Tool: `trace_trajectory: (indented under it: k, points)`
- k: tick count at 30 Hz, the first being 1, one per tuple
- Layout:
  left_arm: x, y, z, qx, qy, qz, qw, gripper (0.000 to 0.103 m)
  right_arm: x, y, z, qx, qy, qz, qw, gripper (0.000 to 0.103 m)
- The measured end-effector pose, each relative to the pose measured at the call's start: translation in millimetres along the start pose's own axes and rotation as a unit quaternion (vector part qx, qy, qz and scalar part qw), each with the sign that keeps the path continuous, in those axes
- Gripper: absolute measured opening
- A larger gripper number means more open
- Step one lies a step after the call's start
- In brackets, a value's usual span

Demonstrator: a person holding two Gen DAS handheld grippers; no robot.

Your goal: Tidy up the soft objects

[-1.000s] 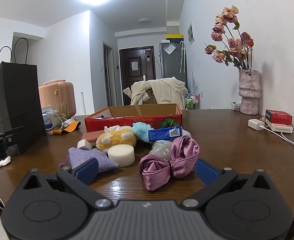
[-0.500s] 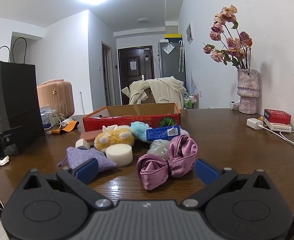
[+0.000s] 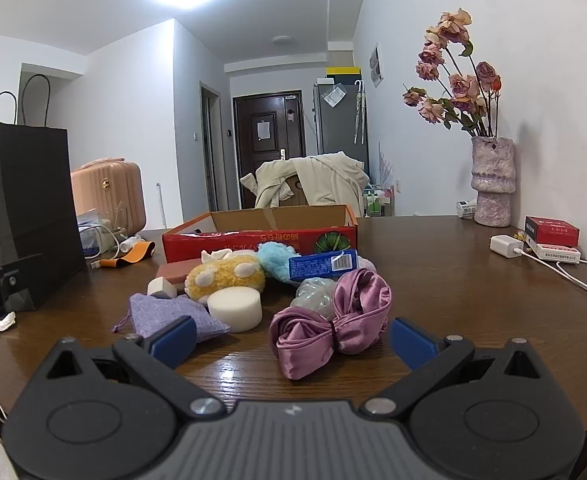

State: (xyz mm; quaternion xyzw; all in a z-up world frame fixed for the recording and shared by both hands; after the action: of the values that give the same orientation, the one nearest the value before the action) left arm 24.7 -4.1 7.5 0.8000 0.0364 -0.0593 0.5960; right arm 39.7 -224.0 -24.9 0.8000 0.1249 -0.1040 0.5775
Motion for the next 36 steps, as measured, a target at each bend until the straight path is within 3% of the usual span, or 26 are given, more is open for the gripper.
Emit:
trace_trajectory:
  k: [27, 32, 36]
  points:
    - [7.3, -6.9, 1.2, -0.001, -0.007, -0.01, 0.9999, 0.103, 1.2, -3.6, -2.2, -0.005, 0.009, 0.001, 1.0, 0.103]
    - [43.2, -8.1, -13.2, -0.006, -0.034, -0.036, 0.9988, 0.103, 13.5, -4.8, -13.8, -0.01, 0.033, -0.006, 0.999, 0.103]
    - [88.0, -14.2, -32.3, -0.03, -0.056, -0.074, 0.9952, 0.103, 43.5, -4.5, -33.7, -0.004, 0.067, -0.043, 0.997, 0.102]
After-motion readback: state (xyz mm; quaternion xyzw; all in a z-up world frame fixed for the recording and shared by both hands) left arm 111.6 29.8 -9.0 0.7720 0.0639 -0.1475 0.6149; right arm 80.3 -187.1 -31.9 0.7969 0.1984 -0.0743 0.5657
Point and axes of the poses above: each gripper's, at about its wrist camera, not at the fingertips, and x roughly the way its jaws point, z to its right, y to its top, the point moved 2 cm from there along x, roughly the way its jaws point, and after that the axes turned 14 degrees about x, right-handed, at the moved point
